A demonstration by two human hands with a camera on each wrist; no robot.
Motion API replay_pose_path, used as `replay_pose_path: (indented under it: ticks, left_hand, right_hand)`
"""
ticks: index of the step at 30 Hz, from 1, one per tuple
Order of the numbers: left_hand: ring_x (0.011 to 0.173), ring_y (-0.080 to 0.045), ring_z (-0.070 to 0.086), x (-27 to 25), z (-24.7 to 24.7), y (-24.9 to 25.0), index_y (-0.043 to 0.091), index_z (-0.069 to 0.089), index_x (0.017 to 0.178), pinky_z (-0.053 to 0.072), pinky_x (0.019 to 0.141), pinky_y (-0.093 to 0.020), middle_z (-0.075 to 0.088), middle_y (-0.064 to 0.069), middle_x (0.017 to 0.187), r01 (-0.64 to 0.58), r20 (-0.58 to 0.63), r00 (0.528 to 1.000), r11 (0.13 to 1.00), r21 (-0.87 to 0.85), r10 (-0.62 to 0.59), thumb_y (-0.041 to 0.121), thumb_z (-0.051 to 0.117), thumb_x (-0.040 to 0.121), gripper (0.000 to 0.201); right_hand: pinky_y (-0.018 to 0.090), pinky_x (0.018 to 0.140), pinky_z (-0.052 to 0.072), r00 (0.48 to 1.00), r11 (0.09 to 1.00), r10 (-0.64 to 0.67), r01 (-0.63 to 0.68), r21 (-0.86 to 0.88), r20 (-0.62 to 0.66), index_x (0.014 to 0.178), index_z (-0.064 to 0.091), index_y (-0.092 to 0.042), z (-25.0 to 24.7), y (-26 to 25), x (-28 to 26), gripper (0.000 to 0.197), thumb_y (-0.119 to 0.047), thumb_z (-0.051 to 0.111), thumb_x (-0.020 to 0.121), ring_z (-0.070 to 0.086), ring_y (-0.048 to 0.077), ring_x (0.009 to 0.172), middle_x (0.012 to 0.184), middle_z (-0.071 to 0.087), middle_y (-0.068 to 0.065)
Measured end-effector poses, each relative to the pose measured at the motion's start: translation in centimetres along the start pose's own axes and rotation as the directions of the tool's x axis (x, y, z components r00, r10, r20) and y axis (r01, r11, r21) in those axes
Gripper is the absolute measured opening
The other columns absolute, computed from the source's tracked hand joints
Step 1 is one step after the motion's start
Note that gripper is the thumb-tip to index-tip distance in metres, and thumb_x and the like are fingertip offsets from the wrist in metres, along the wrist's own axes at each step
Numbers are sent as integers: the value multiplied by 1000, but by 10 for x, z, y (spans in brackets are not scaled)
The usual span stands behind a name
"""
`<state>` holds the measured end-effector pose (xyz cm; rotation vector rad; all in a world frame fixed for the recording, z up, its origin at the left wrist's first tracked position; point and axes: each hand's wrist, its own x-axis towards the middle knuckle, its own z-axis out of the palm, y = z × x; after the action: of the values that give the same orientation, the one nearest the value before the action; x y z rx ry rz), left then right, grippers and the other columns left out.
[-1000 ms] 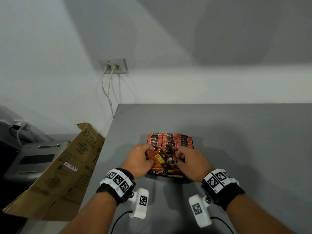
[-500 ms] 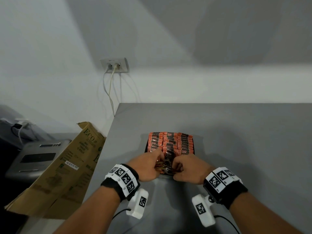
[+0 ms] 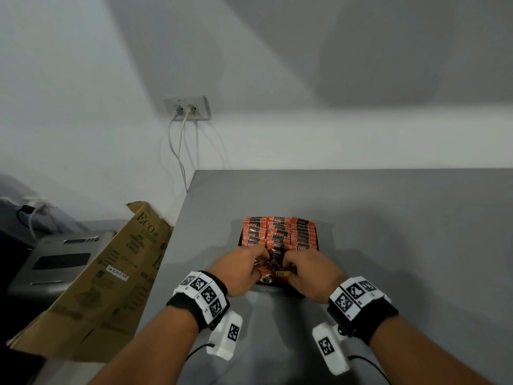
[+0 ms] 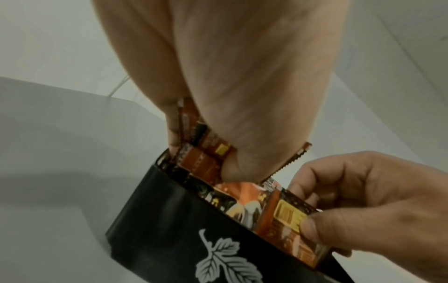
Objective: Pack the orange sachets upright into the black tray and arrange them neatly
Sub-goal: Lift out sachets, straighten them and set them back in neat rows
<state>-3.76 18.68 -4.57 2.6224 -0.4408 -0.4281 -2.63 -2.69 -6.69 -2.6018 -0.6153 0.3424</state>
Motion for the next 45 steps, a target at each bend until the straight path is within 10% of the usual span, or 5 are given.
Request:
replay_pose_path:
  ticks: [13,21,29,40,45]
  left_hand:
    - [91,-19,64,-1,7,1,28,53,122,55,81,-37,68,1,108,-24,24,999,1000,-3,24,10,58,87,40]
    - [95,-15,64,-2,4,3,29,52,123,54,85,-35,68,3,111,0,56,998,996,-92,5,20,58,88,36]
    - [93,-15,66,-2,4,1,28,52,121,57,84,-38,69,3,110,3,-5,1000,986,-168,-4,19,56,85,37]
    - [85,-10,67,-2,1,2,39,51,128,54,76,-23,69,7,111,33,-78,995,917,-397,-69,4,54,92,50]
    - [92,-28,68,3,-2,1,48,56,123,57,79,-45,64,5,125,52,-47,994,798,-600,-100,-3,51,87,62]
  right_hand:
    - [32,80,54,998,998,25,-29,59,54,95,57,-29,-1,2,-6,18,-26,71,82,59,14,89,101,61,-6]
    - [8,70,39,995,991,-19,6,136,98,96,76,-21,-10,0,-10,21,-15,57,89,58,2,78,91,68,-10]
    - [30,76,56,994,991,-31,16,137,105,95,63,-25,-7,0,-12,12,-15,60,88,65,10,77,83,68,-7]
    - [23,75,50,994,994,-19,31,109,-110,101,71,-22,-16,-2,-16,19,-14,55,95,62,10,82,92,71,-7]
    - [25,67,53,946,965,116,-35,259,-303,97,65,-27,-25,1,-13,14,-15,58,97,63,7,73,87,68,-11]
